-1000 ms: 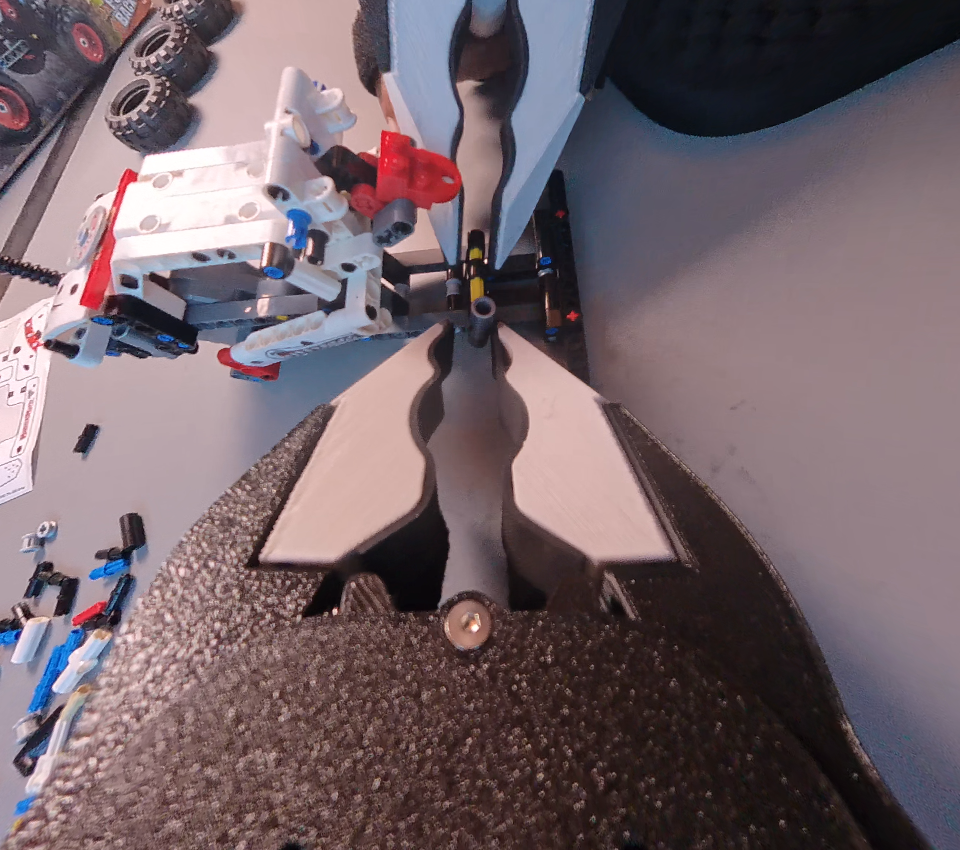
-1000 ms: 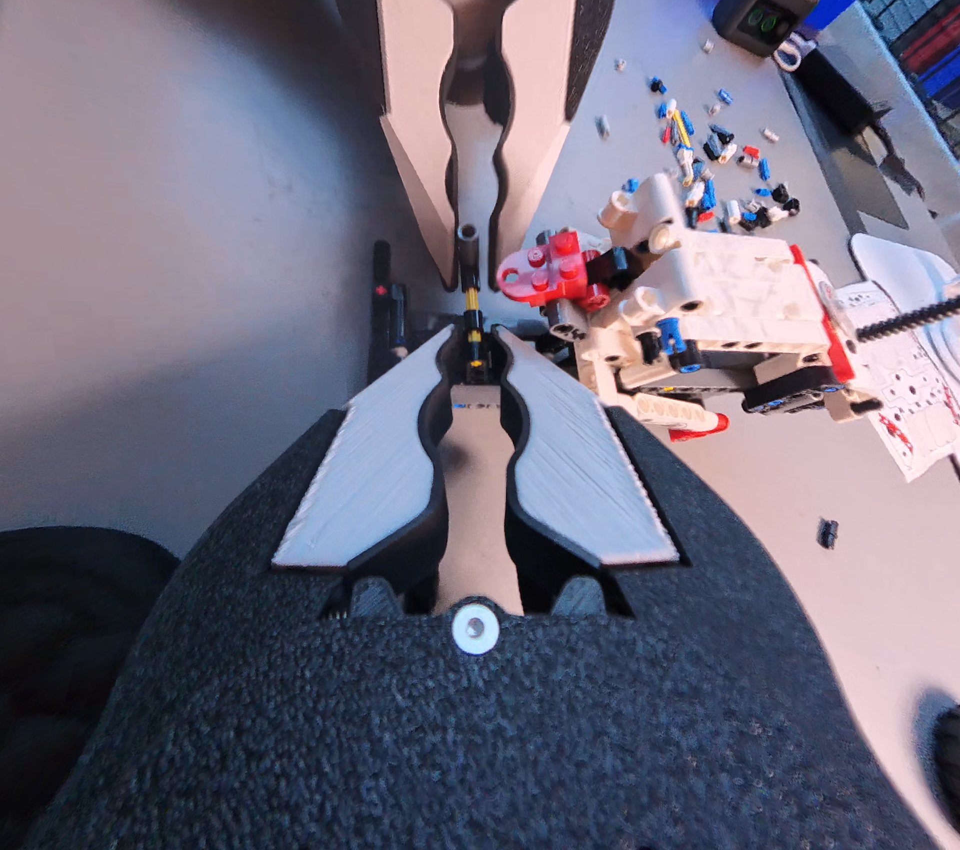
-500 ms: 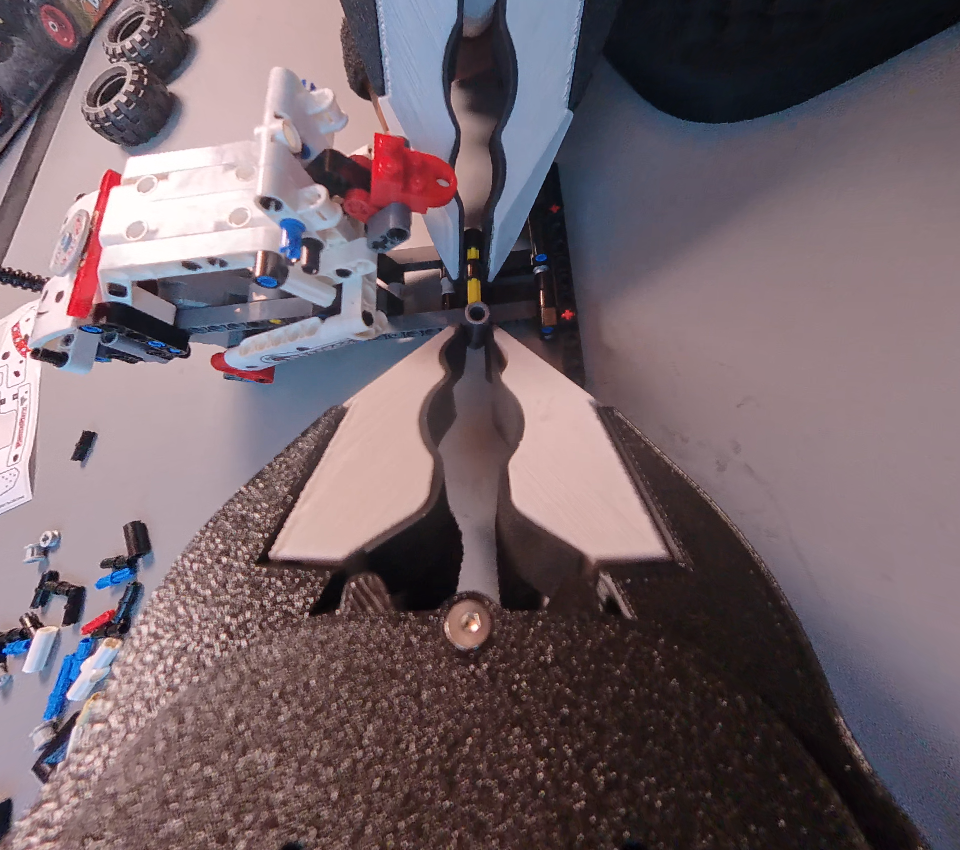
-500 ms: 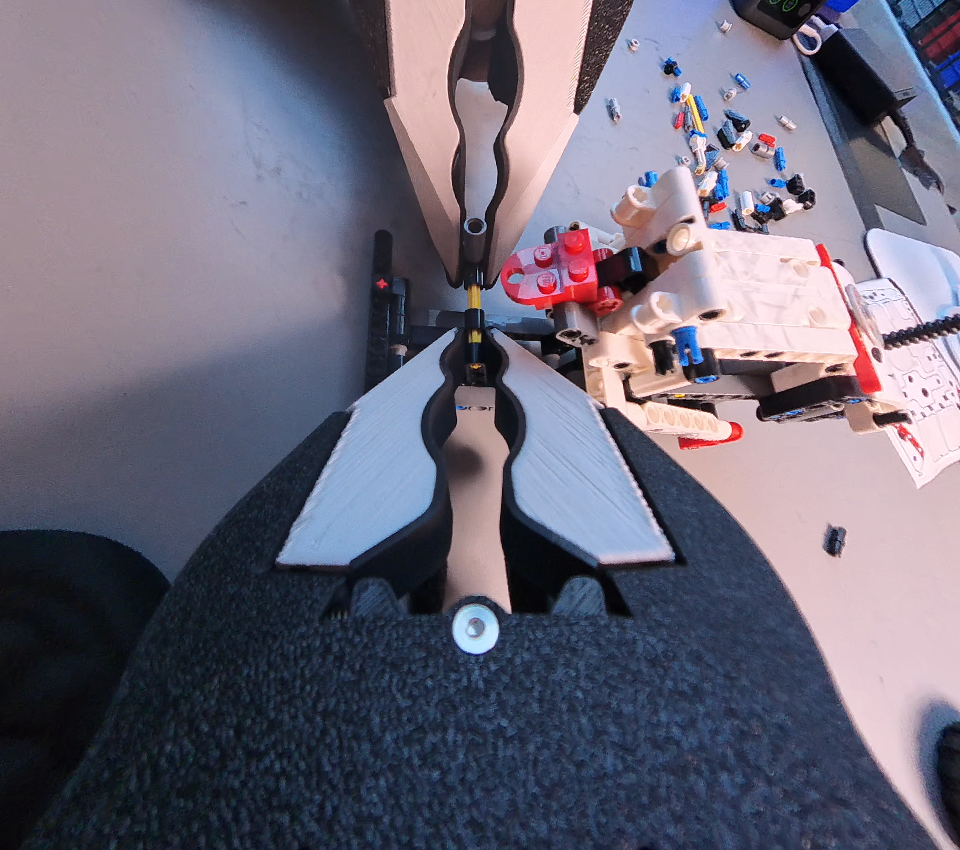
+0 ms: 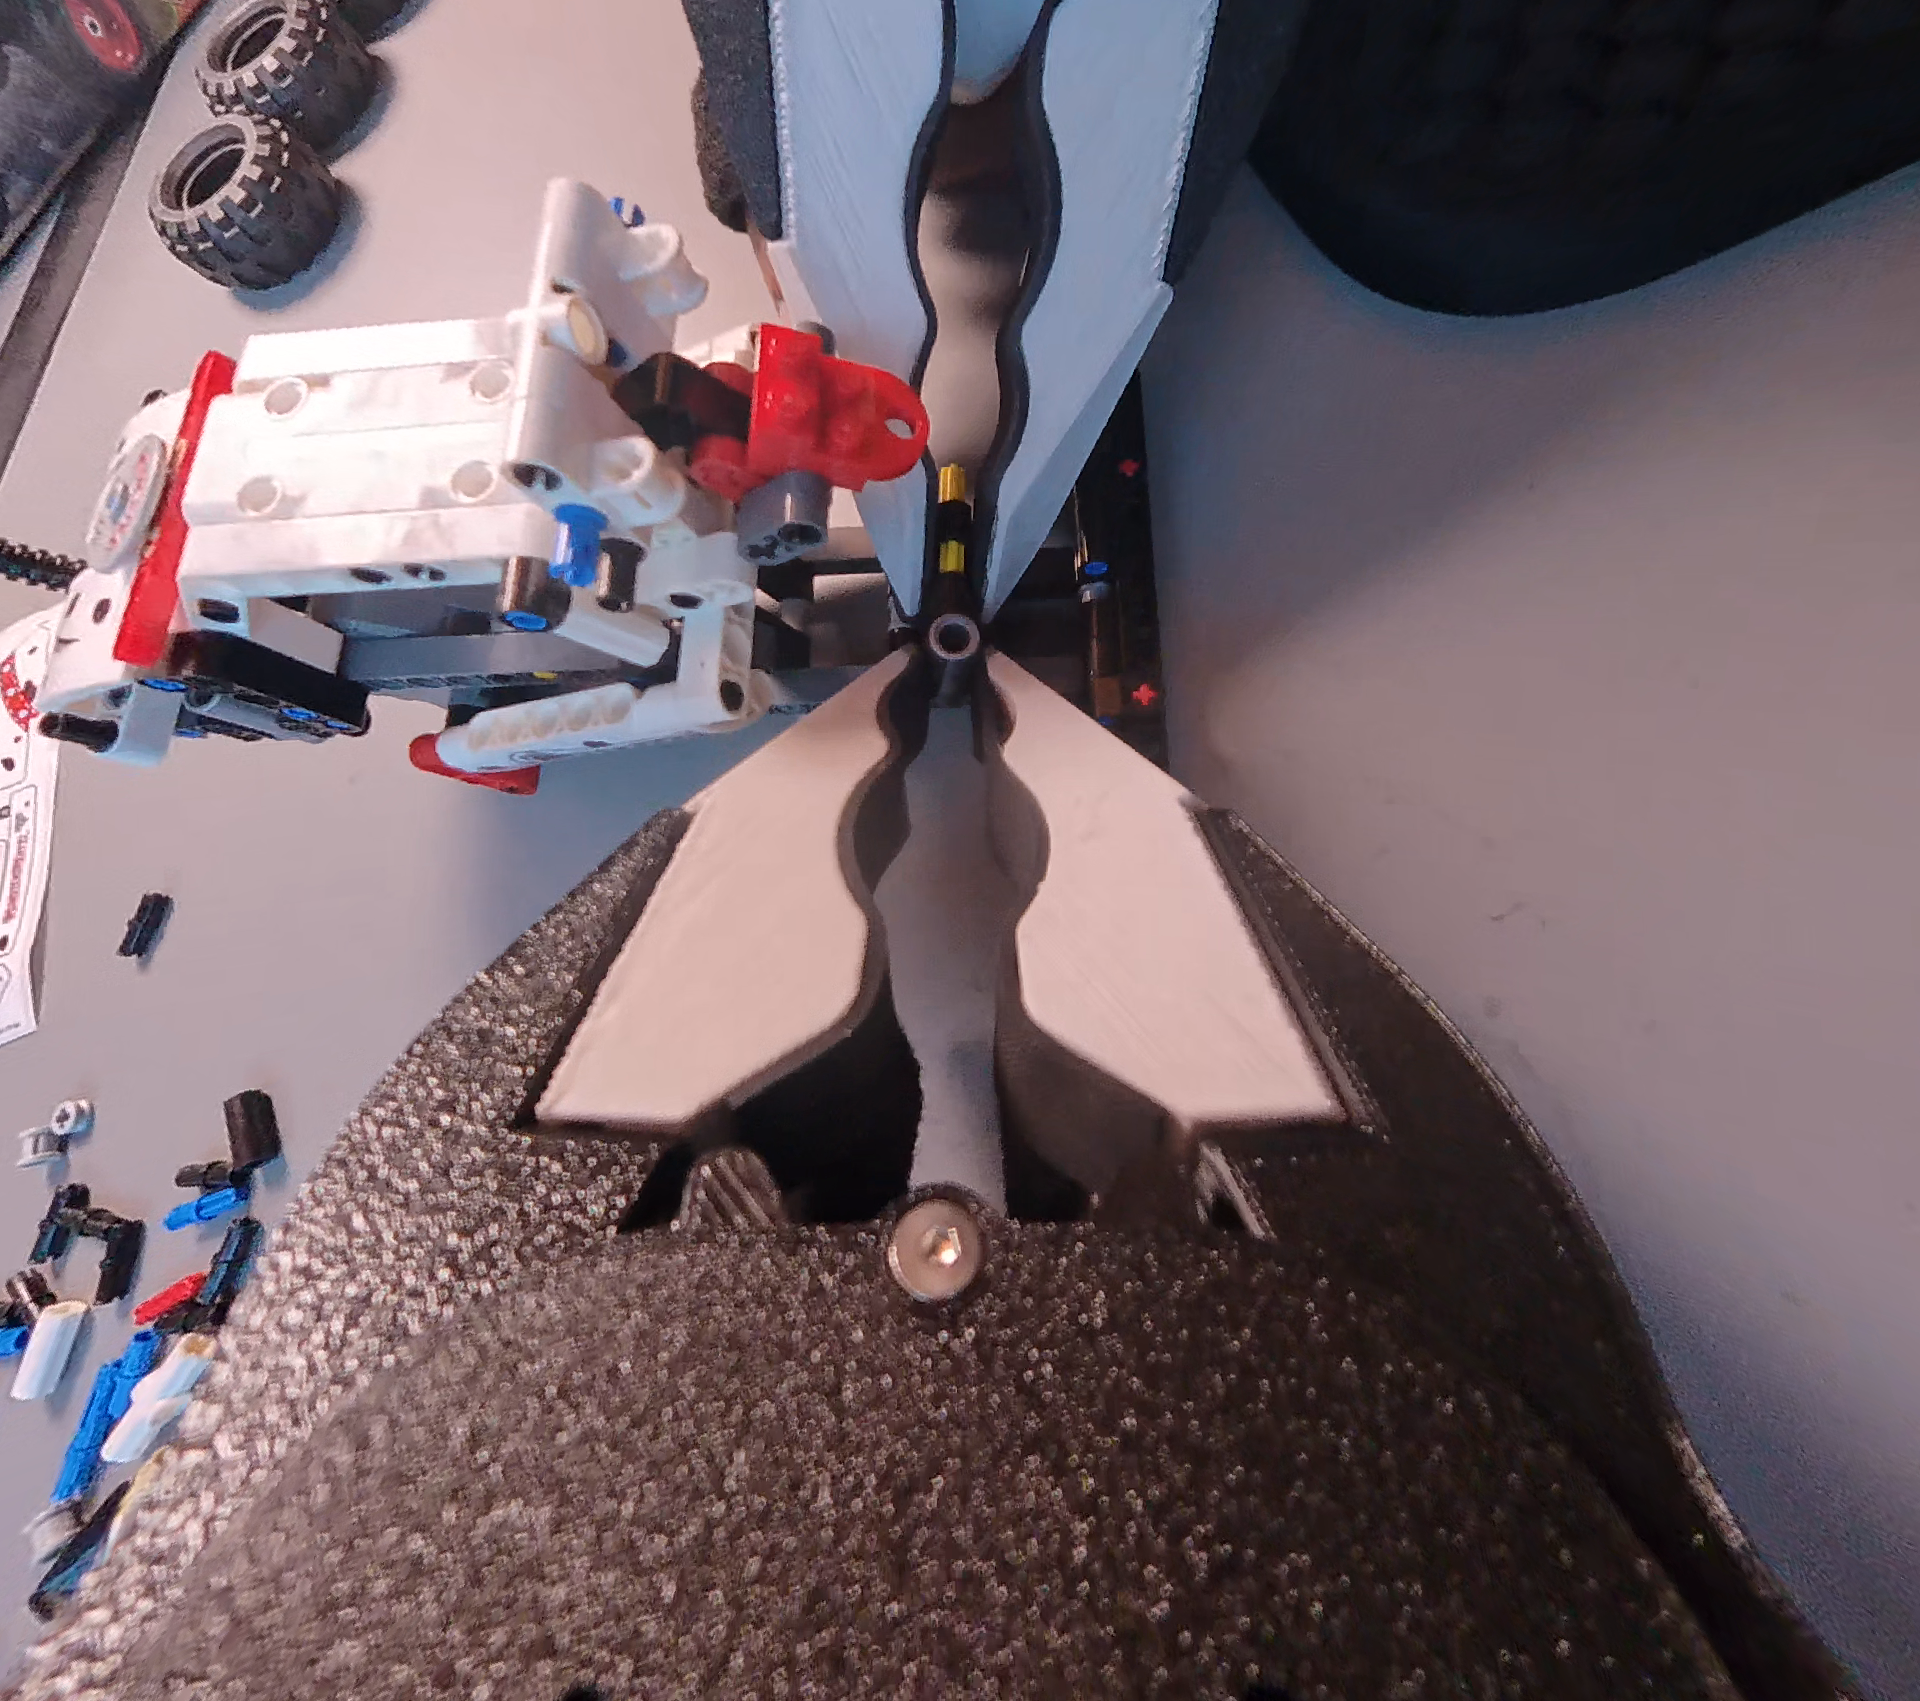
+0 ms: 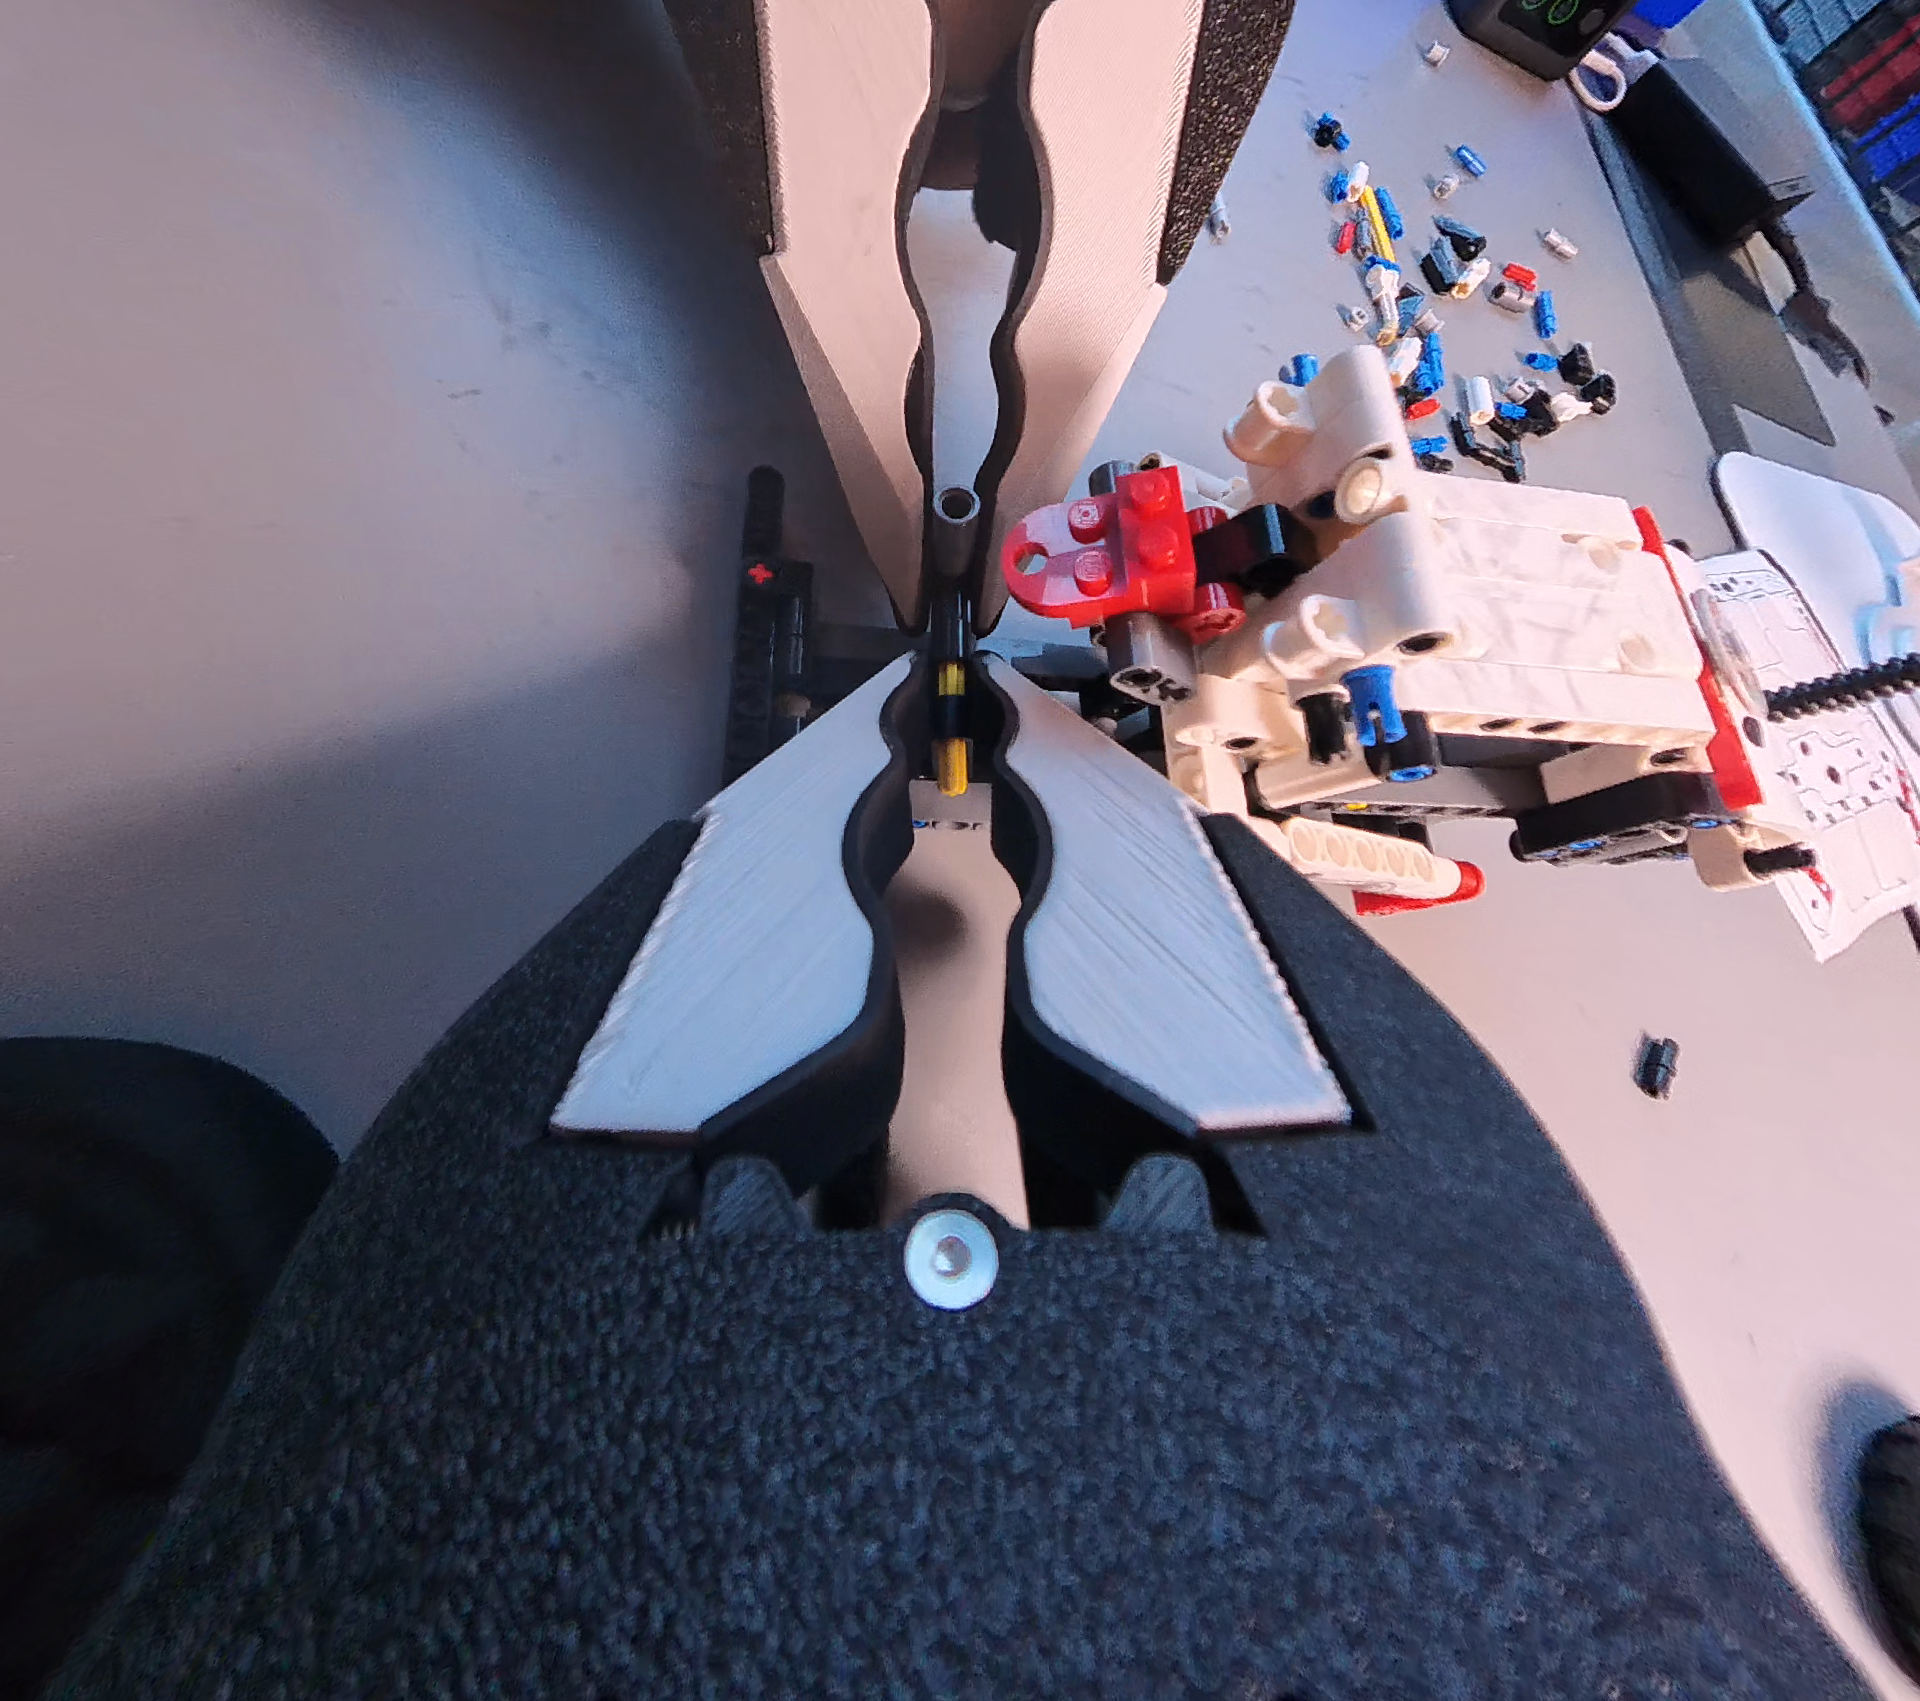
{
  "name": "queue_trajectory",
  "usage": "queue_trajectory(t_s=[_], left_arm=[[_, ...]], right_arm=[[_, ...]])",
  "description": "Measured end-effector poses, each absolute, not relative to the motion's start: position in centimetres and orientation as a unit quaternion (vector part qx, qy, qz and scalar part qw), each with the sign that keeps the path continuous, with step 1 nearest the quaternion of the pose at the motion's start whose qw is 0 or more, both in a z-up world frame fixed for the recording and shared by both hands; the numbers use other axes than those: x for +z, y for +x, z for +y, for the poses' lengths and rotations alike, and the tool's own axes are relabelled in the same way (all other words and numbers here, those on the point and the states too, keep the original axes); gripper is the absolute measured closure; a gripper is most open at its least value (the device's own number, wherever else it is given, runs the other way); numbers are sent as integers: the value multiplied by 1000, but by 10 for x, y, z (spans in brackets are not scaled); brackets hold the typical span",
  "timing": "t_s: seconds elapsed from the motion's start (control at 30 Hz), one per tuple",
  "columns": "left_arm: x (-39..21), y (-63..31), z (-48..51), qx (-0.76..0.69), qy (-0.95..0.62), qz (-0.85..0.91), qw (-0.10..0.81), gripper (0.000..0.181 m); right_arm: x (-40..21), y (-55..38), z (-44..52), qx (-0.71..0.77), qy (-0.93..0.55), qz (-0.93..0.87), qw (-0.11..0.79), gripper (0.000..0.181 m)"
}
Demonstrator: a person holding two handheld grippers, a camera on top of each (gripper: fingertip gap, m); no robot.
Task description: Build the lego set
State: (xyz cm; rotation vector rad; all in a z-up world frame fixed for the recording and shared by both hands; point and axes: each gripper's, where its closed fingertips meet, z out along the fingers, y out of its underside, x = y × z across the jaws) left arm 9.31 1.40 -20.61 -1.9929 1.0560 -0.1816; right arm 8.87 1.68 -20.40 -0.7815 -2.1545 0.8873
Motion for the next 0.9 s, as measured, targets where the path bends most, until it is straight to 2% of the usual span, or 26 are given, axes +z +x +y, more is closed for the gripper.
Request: queue_trajectory(t_s=[0.1, 0.2, 0.33, 0.47, 0.63, 0.9], left_arm=[[-206, 93, 14, -80, -794, 420, 432, 175], [-206, 89, 11, -79, -789, 428, 433, 175], [-206, 85, 6, -103, -789, 424, 432, 174], [-204, 86, 6, -112, -790, 414, 438, 159], [-203, 90, 9, -97, -787, 424, 437, 174], [-203, 93, 12, -89, -787, 423, 440, 176]], right_arm=[[-203, 88, 18, 333, -297, -825, 346, 174], [-199, 91, 21, 341, -303, -821, 343, 163], [-202, 96, 27, 341, -312, -824, 328, 166], [-202, 94, 22, 340, -306, -825, 331, 168], [-204, 92, 19, 332, -302, -828, 335, 174], [-204, 93, 19, 337, -305, -827, 331, 175]])
